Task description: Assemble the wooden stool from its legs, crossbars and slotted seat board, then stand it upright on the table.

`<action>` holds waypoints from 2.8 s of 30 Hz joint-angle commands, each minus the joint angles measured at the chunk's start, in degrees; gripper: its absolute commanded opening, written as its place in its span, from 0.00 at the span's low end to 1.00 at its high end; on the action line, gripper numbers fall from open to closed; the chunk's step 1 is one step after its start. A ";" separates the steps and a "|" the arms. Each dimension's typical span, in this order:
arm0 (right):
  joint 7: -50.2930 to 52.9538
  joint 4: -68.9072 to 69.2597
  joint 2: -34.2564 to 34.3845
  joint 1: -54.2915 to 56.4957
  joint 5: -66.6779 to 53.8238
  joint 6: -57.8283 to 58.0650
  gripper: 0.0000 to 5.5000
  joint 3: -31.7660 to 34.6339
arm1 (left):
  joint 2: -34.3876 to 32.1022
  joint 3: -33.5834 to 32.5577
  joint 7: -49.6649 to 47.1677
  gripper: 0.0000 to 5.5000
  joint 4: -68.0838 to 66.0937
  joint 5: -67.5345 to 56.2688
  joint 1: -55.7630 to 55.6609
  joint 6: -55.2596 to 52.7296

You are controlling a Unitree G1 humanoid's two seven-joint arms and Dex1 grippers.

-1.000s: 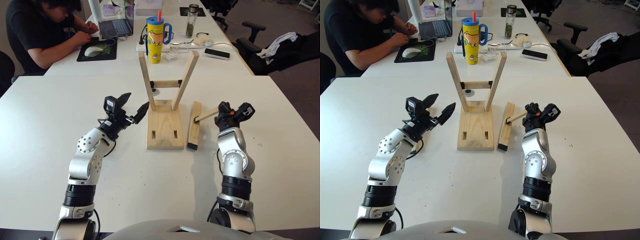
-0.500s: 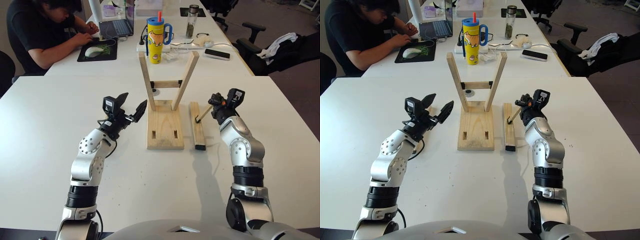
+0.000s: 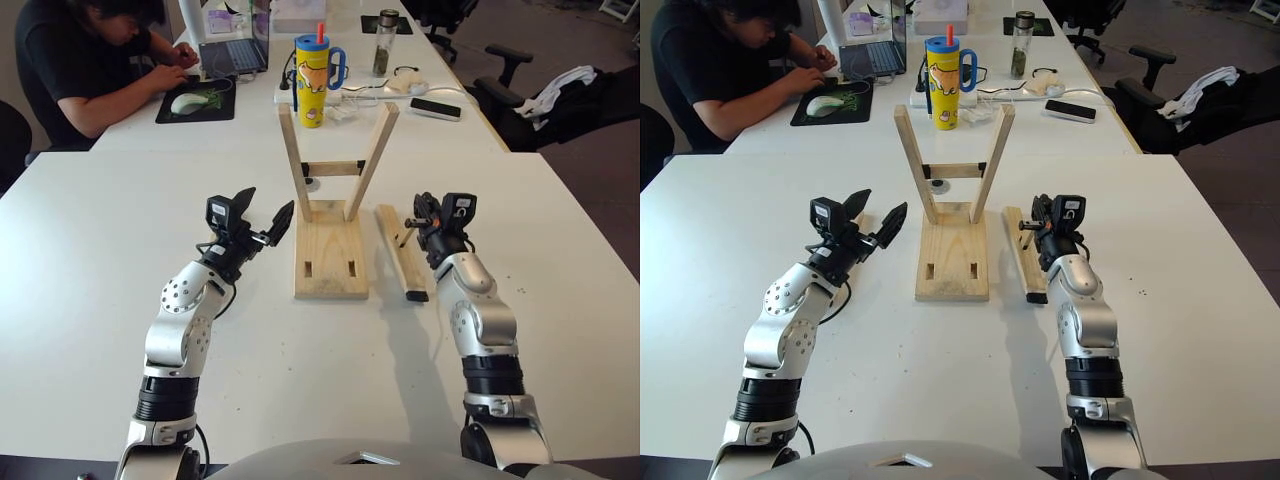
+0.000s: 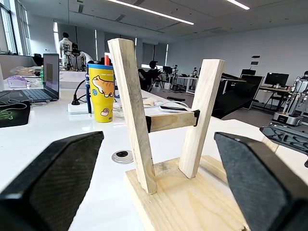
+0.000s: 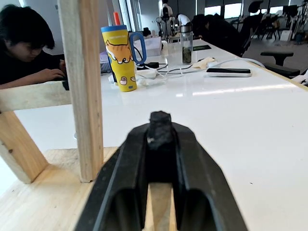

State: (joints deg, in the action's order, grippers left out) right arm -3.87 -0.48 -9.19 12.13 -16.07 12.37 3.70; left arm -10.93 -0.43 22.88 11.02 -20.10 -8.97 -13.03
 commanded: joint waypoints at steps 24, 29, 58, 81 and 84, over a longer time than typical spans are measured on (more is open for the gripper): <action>-2.88 -7.38 0.51 -0.19 5.53 6.27 0.08 -1.72 | -0.11 0.69 1.01 0.77 -0.76 0.89 -1.18 0.51; -2.95 -8.03 0.54 0.51 5.78 7.93 0.08 -2.28 | -0.04 0.74 1.04 0.77 -0.78 0.92 -1.14 0.40; -1.87 7.90 -0.30 13.22 2.64 9.90 0.22 4.61 | 1.07 1.46 0.58 0.77 -0.74 1.41 0.45 1.50; -6.29 -18.46 -0.51 28.62 4.87 -3.33 0.00 3.59 | 2.59 2.41 -0.09 0.77 -3.62 2.94 -1.30 3.28; -6.06 -19.56 -0.57 28.79 6.84 -5.00 0.00 2.45 | 2.79 2.47 -0.34 0.77 -3.70 3.05 -1.22 3.47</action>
State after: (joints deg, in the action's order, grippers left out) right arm -9.85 -19.17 -9.53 39.85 -10.55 8.53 7.08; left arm -8.22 1.99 22.85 7.74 -17.81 -9.30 -9.66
